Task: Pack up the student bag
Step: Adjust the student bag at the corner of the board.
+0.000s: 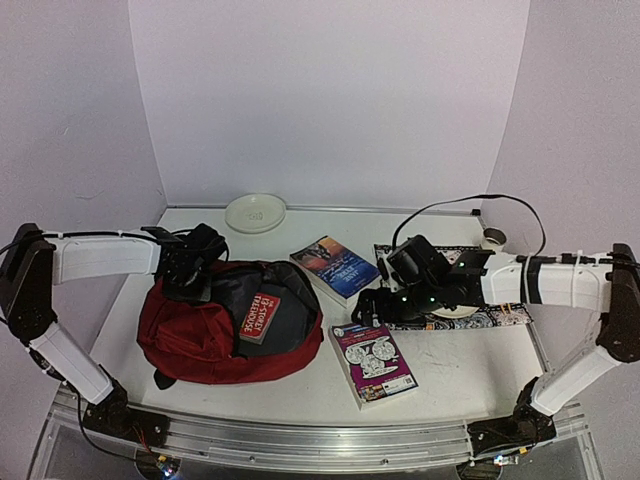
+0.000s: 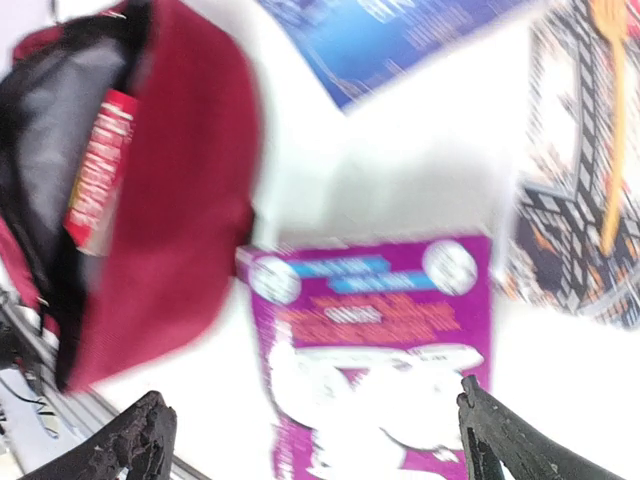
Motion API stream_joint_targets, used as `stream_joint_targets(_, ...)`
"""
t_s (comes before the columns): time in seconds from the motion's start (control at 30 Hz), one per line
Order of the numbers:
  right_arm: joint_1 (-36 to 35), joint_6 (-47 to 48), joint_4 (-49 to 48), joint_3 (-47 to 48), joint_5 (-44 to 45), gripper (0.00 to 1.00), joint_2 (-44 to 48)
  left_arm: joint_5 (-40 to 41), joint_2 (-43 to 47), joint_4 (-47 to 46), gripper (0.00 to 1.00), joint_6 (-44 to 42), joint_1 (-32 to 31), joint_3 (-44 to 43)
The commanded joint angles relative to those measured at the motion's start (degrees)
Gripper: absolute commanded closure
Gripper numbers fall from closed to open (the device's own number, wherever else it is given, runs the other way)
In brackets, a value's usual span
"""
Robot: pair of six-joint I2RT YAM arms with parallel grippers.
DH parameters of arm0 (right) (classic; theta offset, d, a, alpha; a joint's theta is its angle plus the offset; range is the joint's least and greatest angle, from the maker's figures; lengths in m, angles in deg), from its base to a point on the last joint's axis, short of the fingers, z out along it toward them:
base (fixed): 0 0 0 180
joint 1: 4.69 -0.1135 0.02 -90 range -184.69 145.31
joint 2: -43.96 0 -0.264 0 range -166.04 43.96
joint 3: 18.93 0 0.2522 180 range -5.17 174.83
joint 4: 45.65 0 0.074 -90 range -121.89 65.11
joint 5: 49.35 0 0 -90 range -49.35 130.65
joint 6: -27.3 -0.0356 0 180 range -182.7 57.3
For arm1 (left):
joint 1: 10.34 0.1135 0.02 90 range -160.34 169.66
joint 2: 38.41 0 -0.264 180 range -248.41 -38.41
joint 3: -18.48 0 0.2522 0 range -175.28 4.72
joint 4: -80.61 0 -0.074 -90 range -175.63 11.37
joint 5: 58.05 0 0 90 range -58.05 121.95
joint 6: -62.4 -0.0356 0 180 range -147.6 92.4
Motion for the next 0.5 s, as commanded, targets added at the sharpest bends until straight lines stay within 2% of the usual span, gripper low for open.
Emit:
stream_joint_targets(0.0, 0.35, -2.9, 5.92, -5.31, 3.41, 0.02, 3.51, 4.67, -1.85, 1.57, 0.85, -3.23, 3.27, 0.84)
stream_joint_targets(0.23, 0.38, -5.7, 6.96, -10.64, 3.73, 0.03, 3.94, 6.16, -2.58, 1.61, 0.74, -7.62, 9.72, -1.16)
stream_joint_targets(0.47, 0.37, -4.75, 5.97, -10.73, 2.83, 0.11, -0.38, 4.28, 0.36, 1.55, 0.5, -9.03, 10.93, -4.22)
